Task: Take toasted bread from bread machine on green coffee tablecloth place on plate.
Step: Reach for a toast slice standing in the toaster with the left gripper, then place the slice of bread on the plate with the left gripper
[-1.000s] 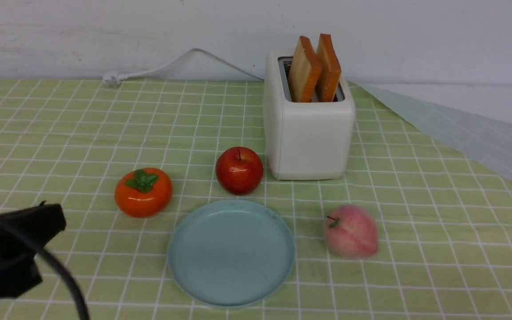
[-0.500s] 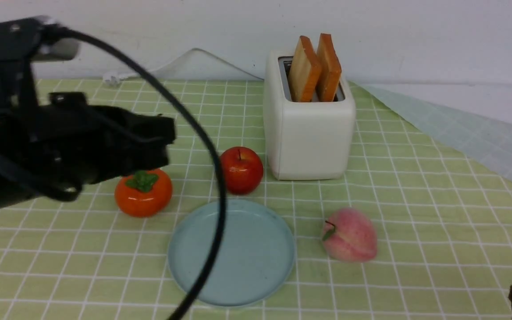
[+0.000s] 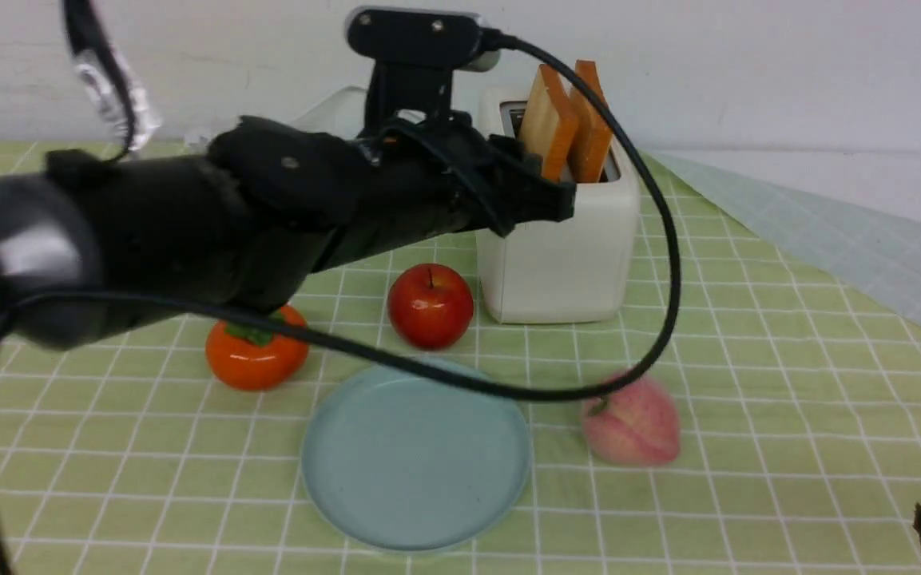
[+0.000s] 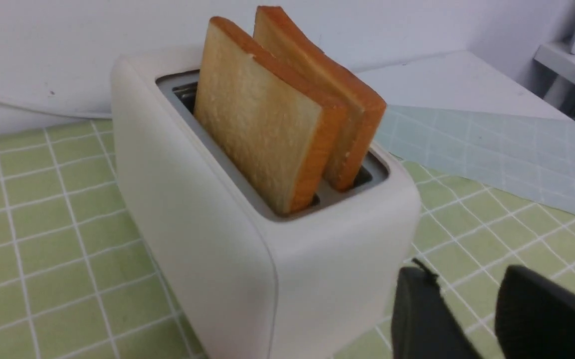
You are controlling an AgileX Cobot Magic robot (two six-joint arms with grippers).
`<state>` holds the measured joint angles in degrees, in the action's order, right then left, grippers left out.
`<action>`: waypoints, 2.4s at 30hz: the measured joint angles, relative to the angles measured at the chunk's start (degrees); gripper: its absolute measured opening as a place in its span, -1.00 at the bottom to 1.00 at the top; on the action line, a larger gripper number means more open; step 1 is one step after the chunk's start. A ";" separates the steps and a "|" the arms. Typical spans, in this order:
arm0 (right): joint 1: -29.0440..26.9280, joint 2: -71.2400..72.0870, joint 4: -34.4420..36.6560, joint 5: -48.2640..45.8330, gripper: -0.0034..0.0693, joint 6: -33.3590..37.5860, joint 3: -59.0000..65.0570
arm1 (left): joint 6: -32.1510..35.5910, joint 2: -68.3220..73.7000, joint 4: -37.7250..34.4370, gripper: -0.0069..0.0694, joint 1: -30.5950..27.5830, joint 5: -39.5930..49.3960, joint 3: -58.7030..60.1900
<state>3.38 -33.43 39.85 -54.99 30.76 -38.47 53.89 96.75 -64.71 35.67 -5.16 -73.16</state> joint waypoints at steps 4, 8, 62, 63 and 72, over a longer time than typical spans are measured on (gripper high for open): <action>0.00 0.00 -0.46 0.00 -0.88 0.00 0.00 | 0.00 9.07 -0.13 0.33 0.00 -3.91 -8.53; 0.00 0.00 -0.45 0.00 -0.87 0.02 0.00 | 0.00 13.85 -0.17 0.45 0.00 -6.25 -13.11; 0.00 0.00 -0.52 0.22 -0.77 0.25 0.00 | 0.42 17.13 1.87 -0.58 0.00 -17.50 -25.12; 0.00 0.00 -0.52 0.22 -0.77 0.25 0.00 | 2.23 15.10 1.87 -0.58 0.00 -16.63 -25.25; 0.00 0.00 1.55 -0.09 -0.77 0.25 0.00 | 29.65 -0.56 -23.49 -0.58 0.00 -8.99 -16.62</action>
<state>3.38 -33.43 41.40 -55.08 31.00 -38.47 83.53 96.20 -88.20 35.67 -14.15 -89.78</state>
